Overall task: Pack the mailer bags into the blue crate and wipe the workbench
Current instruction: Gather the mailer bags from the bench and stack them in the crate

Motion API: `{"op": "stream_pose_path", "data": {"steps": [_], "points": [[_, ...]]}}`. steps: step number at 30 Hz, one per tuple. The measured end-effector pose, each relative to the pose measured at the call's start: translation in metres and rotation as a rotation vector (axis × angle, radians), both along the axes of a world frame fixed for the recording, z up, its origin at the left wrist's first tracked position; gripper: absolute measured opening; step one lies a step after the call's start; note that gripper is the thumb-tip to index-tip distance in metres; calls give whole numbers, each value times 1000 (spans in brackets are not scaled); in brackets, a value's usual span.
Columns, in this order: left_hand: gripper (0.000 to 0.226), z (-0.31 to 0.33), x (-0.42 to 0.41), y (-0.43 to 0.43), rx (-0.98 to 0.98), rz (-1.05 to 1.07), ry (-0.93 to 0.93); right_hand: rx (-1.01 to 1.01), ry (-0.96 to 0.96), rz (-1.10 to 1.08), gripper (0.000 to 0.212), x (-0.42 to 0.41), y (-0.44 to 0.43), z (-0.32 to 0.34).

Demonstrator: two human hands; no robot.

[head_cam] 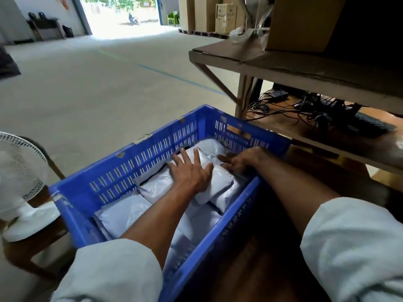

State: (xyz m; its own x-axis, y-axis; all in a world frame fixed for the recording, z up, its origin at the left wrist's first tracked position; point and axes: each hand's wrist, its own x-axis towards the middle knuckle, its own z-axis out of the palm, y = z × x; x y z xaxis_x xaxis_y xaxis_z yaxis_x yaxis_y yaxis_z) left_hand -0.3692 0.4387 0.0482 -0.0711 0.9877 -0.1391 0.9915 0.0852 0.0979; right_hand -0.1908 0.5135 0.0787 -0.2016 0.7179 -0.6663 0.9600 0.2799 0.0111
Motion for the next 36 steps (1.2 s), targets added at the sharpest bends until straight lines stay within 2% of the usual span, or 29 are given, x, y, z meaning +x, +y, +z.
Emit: {"op": "stream_pose_path", "data": {"steps": [2, 5, 9, 11, 13, 16, 19, 22, 25, 28, 30, 33, 36], "points": [[83, 8, -2, -3, -21, 21, -13, 74, 157, -33, 58, 5, -10, 8], [86, 36, 6, -16, 21, 19, -21, 474, 397, -6, 44, 13, -35, 33], [71, 86, 48, -58, 299, -196, -101, 848, 647, -174, 44, 48, -95, 65], [61, 103, 80, -94, 471, -332, -212, 936, 749, -298, 45, 82, -145, 65], [56, 101, 116, -140, 538, -445, -322, 989, 764, -377, 42, 125, -211, 51], [54, 57, 173, -217, 417, -584, -410, 985, 644, -545, 45, 194, -323, 6], [55, 3, 233, -290, 173, -714, -390, 939, 459, -726, 47, 252, -432, -50], [58, -40, 282, -352, 17, -864, -381, 933, 223, -900, 49, 289, -524, -89], [59, -70, 316, -398, -87, -985, -423, 903, 77, -1045, 53, 303, -587, -110], [60, -89, 336, -421, -154, -1036, -412, 793, -7, -1024, 56, 297, -615, -131], [58, -92, 344, -425, -229, -984, -478, 800, 14, -992, 53, 292, -617, -136], [59, -90, 348, -422, -343, -890, -636, 935, 173, -883, 44, 293, -605, -138], [57, -91, 342, -416, -373, -747, -812, 951, 575, -1069, 38, 295, -595, -133]]}}
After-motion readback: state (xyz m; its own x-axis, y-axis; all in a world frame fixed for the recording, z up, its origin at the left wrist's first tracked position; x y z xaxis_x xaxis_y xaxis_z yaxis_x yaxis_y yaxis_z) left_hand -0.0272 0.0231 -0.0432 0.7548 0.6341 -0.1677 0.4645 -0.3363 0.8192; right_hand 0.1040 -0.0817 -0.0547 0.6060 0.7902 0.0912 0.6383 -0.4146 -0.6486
